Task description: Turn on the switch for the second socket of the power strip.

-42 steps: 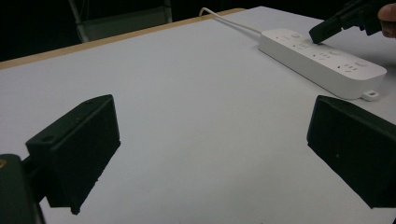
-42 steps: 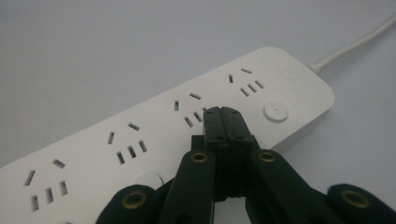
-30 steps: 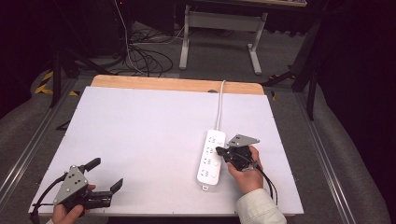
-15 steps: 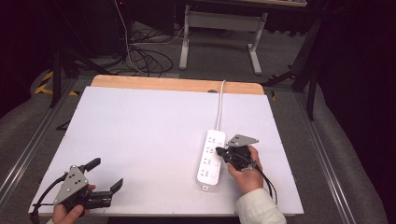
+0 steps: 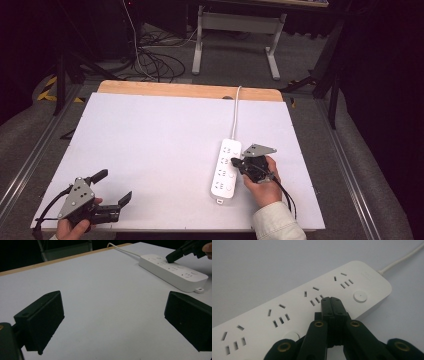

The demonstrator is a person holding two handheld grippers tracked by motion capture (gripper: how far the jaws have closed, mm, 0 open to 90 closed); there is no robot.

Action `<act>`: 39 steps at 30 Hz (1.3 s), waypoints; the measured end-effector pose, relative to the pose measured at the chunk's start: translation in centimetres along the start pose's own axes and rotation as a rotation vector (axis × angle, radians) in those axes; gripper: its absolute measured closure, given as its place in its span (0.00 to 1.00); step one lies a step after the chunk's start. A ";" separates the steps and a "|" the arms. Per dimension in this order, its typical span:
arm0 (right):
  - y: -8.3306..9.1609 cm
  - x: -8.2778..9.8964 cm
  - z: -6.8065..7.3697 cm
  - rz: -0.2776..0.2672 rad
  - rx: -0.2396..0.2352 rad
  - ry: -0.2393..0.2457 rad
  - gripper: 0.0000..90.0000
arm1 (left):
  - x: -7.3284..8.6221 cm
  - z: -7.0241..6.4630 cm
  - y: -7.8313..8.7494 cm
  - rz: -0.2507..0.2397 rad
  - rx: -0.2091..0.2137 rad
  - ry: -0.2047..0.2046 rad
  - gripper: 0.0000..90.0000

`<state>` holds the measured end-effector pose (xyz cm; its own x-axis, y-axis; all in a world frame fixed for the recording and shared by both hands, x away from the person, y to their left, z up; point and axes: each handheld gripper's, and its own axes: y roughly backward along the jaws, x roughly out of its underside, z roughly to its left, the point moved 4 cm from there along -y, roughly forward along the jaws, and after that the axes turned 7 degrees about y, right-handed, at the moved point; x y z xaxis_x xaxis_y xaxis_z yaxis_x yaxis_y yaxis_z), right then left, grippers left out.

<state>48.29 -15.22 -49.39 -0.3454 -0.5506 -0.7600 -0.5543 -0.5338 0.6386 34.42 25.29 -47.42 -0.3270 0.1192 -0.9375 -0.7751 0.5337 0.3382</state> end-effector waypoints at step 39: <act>7.1 -1.9 0.1 -0.269 0.024 0.032 1.00 | -0.1 0.1 0.0 0.000 0.006 0.006 0.03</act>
<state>44.96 -17.84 -43.43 -0.1594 -0.4115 -0.8974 -0.6410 -0.6482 0.4110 34.52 25.37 -47.38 -0.3305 0.1140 -0.9369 -0.7717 0.5388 0.3378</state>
